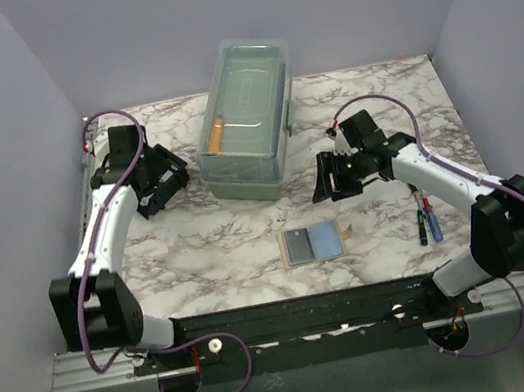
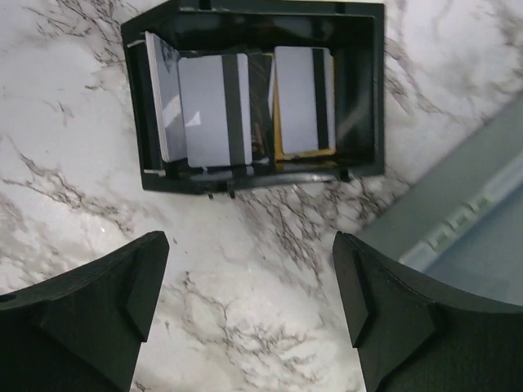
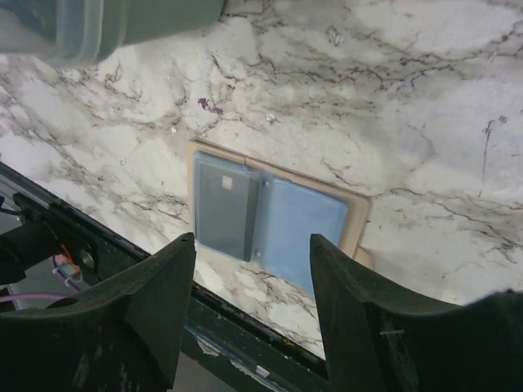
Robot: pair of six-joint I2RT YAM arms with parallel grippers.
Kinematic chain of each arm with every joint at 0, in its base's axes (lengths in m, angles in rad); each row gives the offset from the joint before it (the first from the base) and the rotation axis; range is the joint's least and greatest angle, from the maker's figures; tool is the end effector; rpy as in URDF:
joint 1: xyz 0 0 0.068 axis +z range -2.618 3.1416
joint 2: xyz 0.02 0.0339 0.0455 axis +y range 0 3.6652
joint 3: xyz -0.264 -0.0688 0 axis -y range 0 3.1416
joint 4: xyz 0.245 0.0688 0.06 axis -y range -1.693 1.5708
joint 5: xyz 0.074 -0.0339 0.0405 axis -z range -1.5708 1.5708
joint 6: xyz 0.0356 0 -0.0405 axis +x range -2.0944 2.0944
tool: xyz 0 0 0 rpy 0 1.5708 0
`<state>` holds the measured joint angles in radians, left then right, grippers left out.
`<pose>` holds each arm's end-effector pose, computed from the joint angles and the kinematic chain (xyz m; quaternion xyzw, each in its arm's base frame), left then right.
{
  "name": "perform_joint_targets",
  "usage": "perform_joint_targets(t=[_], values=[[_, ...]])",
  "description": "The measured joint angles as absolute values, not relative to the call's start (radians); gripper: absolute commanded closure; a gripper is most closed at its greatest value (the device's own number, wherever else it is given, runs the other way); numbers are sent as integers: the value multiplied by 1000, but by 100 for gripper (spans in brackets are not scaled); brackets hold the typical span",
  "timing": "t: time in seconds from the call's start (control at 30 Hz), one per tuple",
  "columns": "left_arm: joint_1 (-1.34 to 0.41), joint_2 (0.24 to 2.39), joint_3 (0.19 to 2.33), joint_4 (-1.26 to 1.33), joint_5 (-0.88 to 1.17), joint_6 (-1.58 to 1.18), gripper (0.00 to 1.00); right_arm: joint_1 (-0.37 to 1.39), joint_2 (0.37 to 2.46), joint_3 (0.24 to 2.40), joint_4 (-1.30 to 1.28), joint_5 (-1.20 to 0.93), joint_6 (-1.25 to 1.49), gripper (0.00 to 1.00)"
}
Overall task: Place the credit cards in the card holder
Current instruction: Pick up the credit card from the storage box.
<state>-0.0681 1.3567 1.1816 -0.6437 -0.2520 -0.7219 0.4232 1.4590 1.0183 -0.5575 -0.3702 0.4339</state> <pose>0.2896 -0.0109 0.3087 -0.3400 0.8591 -0.0323 0.3812 0.2644 0.1332 0.2355 -0.0469 0.9432 0.2759 0.1791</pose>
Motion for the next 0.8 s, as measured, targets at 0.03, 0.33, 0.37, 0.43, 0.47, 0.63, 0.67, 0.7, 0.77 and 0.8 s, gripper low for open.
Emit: perform_joint_targets(t=[0.03, 0.33, 0.37, 0.43, 0.47, 0.63, 0.67, 0.7, 0.77, 0.8], values=[[-63, 1409, 1209, -647, -273, -719, 18, 411, 1473, 1048, -587, -373, 420, 38], [-11, 1741, 1450, -744, -363, -704, 31, 344, 1560, 1188, -791, -434, 335, 39], [-9, 1758, 1467, -750, -366, -701, 31, 337, 1561, 1190, -817, -435, 327, 38], [-9, 1803, 1503, -760, -370, -696, 31, 318, 1562, 1200, -865, -435, 313, 38], [-9, 1832, 1522, -765, -372, -693, 31, 312, 1562, 1205, -879, -435, 309, 39], [-9, 1960, 1608, -783, -376, -663, 31, 290, 1572, 1230, -920, -437, 294, 39], [-9, 1990, 1624, -786, -377, -655, 31, 287, 1575, 1230, -923, -439, 293, 39], [-7, 2011, 1633, -790, -380, -649, 32, 286, 1579, 1232, -927, -440, 290, 39], [-4, 2041, 1651, -805, -384, -642, 33, 281, 1588, 1234, -937, -443, 287, 39], [0, 2057, 1665, -816, -390, -638, 34, 281, 1592, 1236, -941, -443, 287, 39]])
